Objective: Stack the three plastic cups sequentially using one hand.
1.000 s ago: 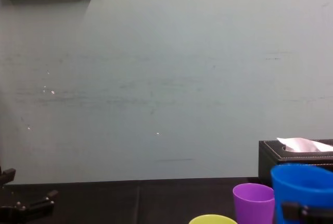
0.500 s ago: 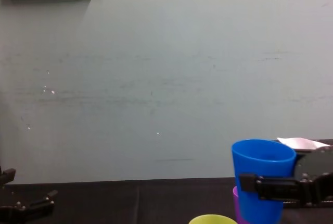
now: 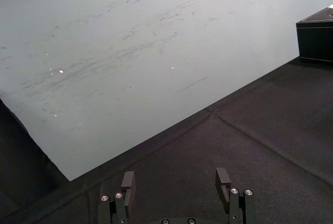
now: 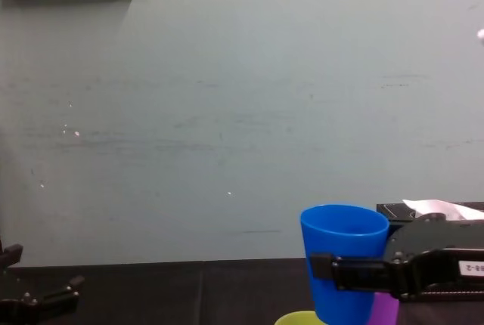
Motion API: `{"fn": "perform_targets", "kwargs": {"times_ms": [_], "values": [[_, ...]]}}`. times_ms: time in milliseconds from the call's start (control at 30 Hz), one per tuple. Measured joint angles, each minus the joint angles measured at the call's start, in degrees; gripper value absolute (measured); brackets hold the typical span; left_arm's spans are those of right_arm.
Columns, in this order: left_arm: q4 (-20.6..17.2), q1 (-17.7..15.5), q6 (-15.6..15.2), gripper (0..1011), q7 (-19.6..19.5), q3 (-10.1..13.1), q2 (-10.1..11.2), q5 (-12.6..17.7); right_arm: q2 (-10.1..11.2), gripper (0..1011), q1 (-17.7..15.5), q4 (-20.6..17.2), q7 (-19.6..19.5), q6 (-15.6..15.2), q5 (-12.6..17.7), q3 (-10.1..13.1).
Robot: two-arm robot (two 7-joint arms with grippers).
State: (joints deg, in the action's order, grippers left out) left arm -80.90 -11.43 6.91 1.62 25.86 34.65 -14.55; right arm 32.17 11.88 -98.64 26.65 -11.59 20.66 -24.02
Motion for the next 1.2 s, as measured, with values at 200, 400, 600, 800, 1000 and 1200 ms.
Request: {"fn": "perform_targets", "kwargs": {"times_ms": [200, 400, 600, 800, 1000, 1200], "values": [[0.0, 0.0, 0.0, 1010, 0.0, 0.0, 0.0, 0.0, -0.7, 722, 0.7, 0.6, -0.2, -0.3, -0.5, -0.9], [0.0, 0.0, 0.0, 1010, 0.0, 0.0, 0.0, 0.0, -1.2, 722, 1.1, 1.2, -0.2, -0.3, -1.0, -1.7], [0.0, 0.0, 0.0, 1010, 0.0, 0.0, 0.0, 0.0, -1.6, 722, 1.5, 1.9, -0.1, -0.2, -1.4, -2.1], [0.0, 0.0, 0.0, 1010, 0.0, 0.0, 0.0, 0.0, -1.9, 722, 1.8, 2.1, 0.0, -0.1, -1.7, -2.5], [0.0, 0.0, 0.0, 1010, 0.0, 0.0, 0.0, 0.0, -2.2, 722, 2.0, 2.4, 0.0, -0.1, -2.0, -2.8], [0.0, 0.0, 0.0, 1010, 0.0, 0.0, 0.0, 0.0, -2.6, 722, 2.4, 3.0, 0.1, 0.0, -2.4, -3.1]]}}
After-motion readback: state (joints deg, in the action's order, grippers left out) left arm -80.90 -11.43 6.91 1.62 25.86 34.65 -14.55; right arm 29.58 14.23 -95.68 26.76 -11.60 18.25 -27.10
